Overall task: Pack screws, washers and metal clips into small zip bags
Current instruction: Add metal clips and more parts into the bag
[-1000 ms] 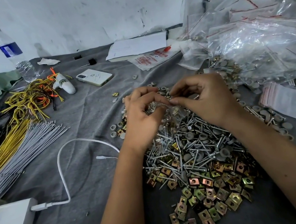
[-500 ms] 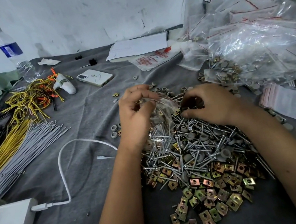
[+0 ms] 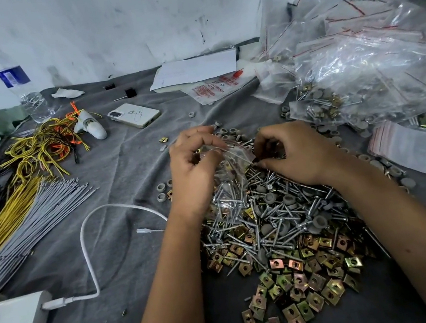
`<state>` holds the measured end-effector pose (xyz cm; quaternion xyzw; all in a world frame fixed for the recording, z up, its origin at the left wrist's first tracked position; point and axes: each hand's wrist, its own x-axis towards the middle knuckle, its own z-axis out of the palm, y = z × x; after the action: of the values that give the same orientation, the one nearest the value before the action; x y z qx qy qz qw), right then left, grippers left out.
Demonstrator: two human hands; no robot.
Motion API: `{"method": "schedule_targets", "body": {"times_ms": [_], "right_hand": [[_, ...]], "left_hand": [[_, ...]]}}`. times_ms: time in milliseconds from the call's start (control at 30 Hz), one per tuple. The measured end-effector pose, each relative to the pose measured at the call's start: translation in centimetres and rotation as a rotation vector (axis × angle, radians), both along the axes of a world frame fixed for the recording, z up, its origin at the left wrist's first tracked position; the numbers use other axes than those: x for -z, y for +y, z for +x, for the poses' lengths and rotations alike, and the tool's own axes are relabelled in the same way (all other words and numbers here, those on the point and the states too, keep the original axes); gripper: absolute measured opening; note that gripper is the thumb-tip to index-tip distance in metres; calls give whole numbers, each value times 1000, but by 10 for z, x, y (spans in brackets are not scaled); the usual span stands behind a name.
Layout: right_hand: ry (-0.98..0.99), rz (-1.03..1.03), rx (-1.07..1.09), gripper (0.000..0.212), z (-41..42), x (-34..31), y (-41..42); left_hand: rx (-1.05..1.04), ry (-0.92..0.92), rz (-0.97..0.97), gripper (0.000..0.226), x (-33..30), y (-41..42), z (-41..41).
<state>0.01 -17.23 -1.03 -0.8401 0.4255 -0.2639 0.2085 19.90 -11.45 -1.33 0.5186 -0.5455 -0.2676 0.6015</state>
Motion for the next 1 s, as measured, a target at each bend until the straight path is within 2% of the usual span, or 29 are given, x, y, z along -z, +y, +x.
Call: {"method": "schedule_targets", "body": {"times_ms": [133,267,333,500,633,700,833,1000], "right_hand": [[-116,-19,38,24,-1,-2,0],[224,-26,-10,23,1,1,-2],[249,6,-19,21,2,1,-1],[37,-32,2,25,0,-3,3],[-308,-39,84,25,-3,-9,5],[-485,7,37,23,-3,-12,6],[-473,20,-138,28,4,-11,10],[-550,51,-105,27,1,-8,5]], "left_hand": [[4,-37,-4,28,1,0,0],[2,-39,-1,30,1,-1,-1],[3,-55,-2,29,1,-1,-1],[10,-98,-5,27,0,1,-3],[22,-181,3,19,-2,3,-5],[25,-220,10,19,-3,4,-7],[11,-266,18,19,-3,5,-10],[-5,-236,-2,22,-2,3,-9]]}}
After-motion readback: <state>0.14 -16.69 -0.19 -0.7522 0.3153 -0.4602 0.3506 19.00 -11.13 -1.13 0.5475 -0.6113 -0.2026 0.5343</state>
